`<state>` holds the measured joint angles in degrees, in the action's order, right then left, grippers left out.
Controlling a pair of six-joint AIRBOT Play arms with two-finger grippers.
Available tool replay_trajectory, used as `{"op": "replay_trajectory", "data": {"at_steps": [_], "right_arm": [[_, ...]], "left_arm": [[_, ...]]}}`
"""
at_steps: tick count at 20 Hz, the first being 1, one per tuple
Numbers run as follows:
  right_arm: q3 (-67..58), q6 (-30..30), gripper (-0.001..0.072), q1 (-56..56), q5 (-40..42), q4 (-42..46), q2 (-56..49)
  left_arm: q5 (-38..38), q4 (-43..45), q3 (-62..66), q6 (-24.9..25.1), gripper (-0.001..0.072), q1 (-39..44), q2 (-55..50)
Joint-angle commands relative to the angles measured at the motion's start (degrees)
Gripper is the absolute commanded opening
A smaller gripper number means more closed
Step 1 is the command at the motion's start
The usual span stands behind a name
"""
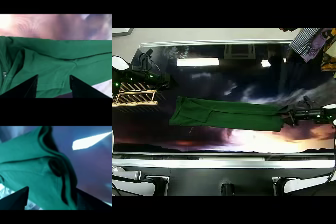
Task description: Fold the clothes and pants, and hang the long-sleeved shirts on hangers.
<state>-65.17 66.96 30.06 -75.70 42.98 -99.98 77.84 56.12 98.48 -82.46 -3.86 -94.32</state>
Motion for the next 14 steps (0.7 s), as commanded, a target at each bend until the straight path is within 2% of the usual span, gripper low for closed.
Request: {"op": "replay_trajectory", "data": {"at_steps": [1, 3, 4, 5, 6, 7, 8, 10, 14], "right_arm": [[2.67, -0.04, 0.0595, -2.58, 1.03, 2.03, -0.31], [2.69, 0.13, 0.0414, -2.47, 1.16, 2.71, -0.31], [2.69, 0.09, 0.0273, -2.47, 1.36, 2.86, -0.24], [2.69, 0.09, 0.0161, -2.47, 1.46, 2.67, -0.24], [2.69, 0.11, 0.0076, -2.47, 1.44, 2.45, -0.07], [2.69, 0.17, 0.0032, -2.47, 1.42, 2.43, 0.46], [2.67, 0.85, 0.0032, -2.47, 1.44, 2.47, 1.27], [2.60, 1.53, 0.0032, -2.47, 1.44, 2.51, 4.04], [1.86, 7.39, 0.0032, -2.47, 1.31, 3.52, 10.47]], "left_arm": [[-0.26, 0.00, 0.04, -0.07, 0.0455, 0.02, 0.04], [-0.26, 0.00, 0.04, -0.07, 0.0455, 0.02, 0.04], [-0.26, 0.00, 0.04, -0.07, 0.0455, 0.02, 0.04], [-0.24, 0.00, 0.04, -0.07, 0.0454, 0.02, 0.04], [-0.24, 0.00, 0.04, -0.07, 0.0452, 0.02, 0.04], [-0.24, 0.00, 0.04, -0.07, 0.0449, 0.02, 0.04], [-0.24, 0.00, 0.04, -0.04, 0.0416, 0.02, 0.04], [-0.24, 0.00, 0.04, 0.00, 0.0014, 0.02, 0.04], [-2.58, -0.66, -1.90, -0.63, 0.0020, 1.64, -0.20]]}}
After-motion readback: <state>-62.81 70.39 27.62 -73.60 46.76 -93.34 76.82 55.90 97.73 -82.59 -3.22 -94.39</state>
